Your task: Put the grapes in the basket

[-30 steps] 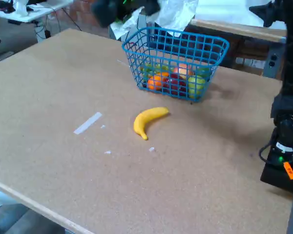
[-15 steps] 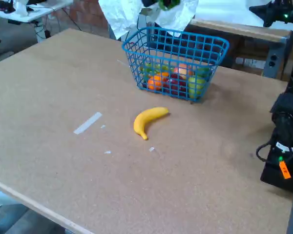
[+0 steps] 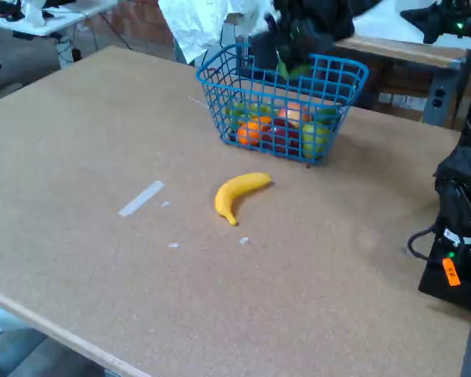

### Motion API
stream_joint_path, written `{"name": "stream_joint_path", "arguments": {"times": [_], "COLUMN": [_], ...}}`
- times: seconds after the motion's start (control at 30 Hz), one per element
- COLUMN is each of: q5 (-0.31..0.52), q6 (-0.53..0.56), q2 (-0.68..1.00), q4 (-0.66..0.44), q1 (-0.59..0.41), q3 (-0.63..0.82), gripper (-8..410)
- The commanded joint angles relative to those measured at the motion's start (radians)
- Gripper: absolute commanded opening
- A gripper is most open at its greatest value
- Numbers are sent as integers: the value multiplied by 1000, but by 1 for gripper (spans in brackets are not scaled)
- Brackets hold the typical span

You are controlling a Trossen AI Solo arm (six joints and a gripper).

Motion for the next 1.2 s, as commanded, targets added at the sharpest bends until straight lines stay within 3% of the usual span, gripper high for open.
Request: {"name": "stream_joint_path", "arguments": {"times": [0.0, 0.23, 0.3, 0.4, 0.67, 0.83, 0.93, 1.17], "q5": [6, 4, -31, -90, -88, 8, 36, 35], "q6": [27, 65, 49, 44, 74, 75, 73, 63], "q2": [-2, -3, -3, -3, -3, -2, -2, -3], "q4": [85, 117, 130, 165, 220, 219, 208, 208], "q1": [-38, -55, -60, -67, -68, -69, -69, -69], "q3": [-103, -116, -116, -116, -116, -116, -116, -116], "gripper": [0, 2, 12, 44, 180, 250, 271, 273]}}
